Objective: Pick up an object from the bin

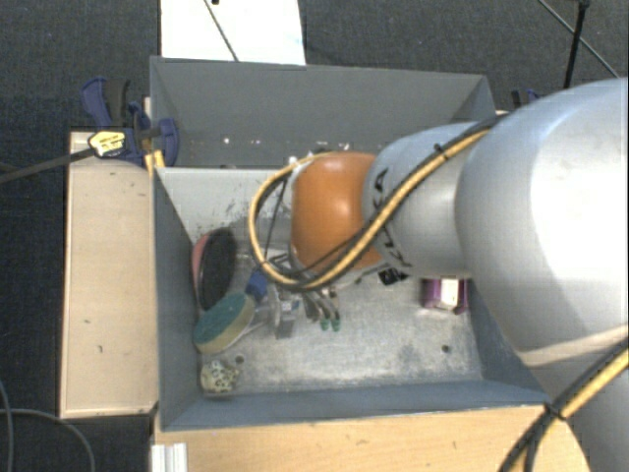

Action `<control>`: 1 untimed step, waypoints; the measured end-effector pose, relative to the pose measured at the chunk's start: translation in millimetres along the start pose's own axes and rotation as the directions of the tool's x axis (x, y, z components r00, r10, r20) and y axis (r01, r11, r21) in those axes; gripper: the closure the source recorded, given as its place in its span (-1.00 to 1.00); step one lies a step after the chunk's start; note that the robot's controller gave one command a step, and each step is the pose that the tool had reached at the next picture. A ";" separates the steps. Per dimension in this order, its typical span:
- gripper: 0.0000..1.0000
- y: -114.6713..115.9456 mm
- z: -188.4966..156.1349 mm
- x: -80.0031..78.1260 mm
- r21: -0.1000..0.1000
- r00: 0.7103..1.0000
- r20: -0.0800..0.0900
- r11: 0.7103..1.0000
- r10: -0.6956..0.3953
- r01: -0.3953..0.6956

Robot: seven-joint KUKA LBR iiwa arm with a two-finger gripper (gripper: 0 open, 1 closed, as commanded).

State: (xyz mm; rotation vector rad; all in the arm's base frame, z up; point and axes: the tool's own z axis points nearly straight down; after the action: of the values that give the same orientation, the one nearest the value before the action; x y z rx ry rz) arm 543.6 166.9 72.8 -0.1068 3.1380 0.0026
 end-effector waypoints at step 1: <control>-1.00 0.4 0.9 1.7 0.000 1.000 -0.004 1.000 0.000 0.000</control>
Offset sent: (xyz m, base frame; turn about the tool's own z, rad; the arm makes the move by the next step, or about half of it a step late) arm 0.0000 0.0000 0.0000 0.0000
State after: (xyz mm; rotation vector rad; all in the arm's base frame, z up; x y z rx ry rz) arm 541.8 167.2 71.9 -0.1074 3.1422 0.0021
